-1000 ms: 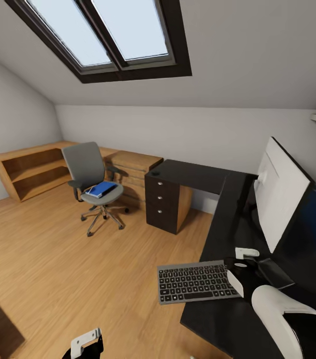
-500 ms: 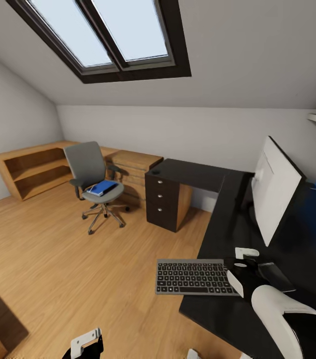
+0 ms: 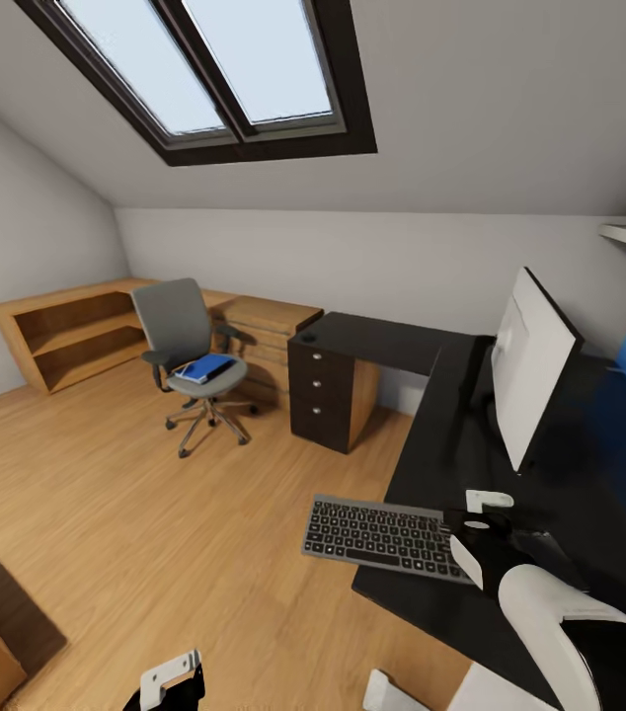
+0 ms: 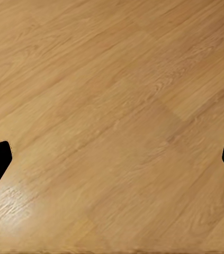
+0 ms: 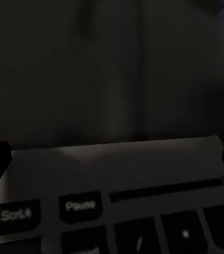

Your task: In the bedroom, organize the workspace by keeping the computer under the desk, ensuring the monitor is on the desk, placing the keyboard on the desk next to the monitor, placing the mouse on the desk next to the keyboard, moving the folder from the swivel chair onto the desk next to the mouse, stacking the notebook on top of the folder with the pen on top of the notebook, and positioning the swivel chair next to the desk.

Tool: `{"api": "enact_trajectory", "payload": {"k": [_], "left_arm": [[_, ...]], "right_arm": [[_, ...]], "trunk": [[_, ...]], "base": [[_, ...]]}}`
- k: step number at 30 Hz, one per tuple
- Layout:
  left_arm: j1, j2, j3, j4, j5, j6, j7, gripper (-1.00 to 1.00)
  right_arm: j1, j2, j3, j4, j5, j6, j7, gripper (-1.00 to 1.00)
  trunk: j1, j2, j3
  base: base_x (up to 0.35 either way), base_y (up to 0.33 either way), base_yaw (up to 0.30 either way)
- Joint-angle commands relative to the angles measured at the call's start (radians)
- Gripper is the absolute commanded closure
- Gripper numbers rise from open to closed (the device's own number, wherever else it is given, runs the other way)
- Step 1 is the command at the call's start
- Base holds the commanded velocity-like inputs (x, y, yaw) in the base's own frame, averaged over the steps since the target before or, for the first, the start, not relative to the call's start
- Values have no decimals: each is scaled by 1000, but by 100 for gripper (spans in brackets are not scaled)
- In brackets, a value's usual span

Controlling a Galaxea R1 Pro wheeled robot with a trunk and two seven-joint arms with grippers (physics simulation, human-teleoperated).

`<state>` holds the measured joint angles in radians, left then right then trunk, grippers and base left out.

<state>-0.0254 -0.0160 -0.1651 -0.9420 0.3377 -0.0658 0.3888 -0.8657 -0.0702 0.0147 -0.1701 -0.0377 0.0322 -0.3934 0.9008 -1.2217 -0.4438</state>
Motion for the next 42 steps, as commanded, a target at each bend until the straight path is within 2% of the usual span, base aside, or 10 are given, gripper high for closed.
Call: {"api": "enact_trajectory", "payload": {"k": [1, 42], "left_arm": [[-1, 1, -4, 0, 11, -6, 5, -100], [0, 1, -4, 0, 12, -6, 5, -100]], "right_arm": [[1, 0, -4, 1, -16, 3, -2, -100], [1, 0, -2, 1, -14, 2, -2, -100]], "trunk": [[0, -1, -1], [0, -1, -1]], "base": [[-261, 0, 0], [-126, 10, 0]]}}
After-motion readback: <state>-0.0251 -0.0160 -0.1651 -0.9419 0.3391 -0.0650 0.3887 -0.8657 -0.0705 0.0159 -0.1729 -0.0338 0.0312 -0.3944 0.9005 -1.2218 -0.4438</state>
